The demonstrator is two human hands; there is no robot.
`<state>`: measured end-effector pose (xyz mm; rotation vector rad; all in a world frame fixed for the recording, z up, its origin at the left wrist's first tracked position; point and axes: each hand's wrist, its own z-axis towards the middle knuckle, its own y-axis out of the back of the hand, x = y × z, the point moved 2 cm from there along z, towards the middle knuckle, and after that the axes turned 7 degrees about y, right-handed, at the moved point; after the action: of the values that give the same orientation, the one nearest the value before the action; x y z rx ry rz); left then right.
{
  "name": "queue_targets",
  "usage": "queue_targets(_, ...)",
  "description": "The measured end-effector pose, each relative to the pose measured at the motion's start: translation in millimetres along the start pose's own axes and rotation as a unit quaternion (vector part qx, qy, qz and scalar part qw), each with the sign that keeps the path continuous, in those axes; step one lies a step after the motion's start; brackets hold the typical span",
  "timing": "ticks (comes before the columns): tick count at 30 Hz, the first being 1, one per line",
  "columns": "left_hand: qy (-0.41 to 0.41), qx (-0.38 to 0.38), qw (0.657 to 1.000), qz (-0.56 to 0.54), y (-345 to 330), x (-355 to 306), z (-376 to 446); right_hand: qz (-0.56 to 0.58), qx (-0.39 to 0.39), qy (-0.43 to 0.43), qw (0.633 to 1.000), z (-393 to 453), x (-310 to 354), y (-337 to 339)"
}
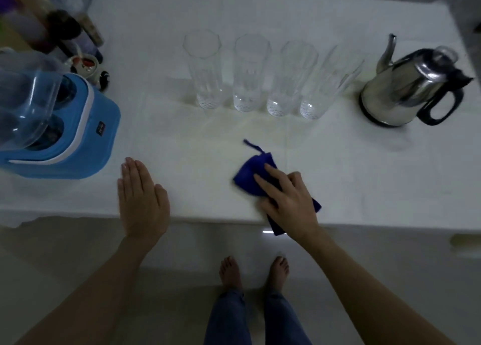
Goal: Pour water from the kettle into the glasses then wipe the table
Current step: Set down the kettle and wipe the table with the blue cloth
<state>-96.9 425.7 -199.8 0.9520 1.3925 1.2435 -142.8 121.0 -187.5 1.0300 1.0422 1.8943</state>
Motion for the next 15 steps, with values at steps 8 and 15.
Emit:
queue_targets(8, 0.077, 0.069, 0.992, -0.072, 6.1, -34.3, -6.4, 0.023, -0.044, -0.258, 0.965, -8.7, -69.8, 49.3)
queue_targets(15, -0.044, 0.246, 0.899, -0.358, 44.4, -198.8, -49.3, 0.365, -0.081, -0.391, 0.841, 2.7, -76.4, 103.8)
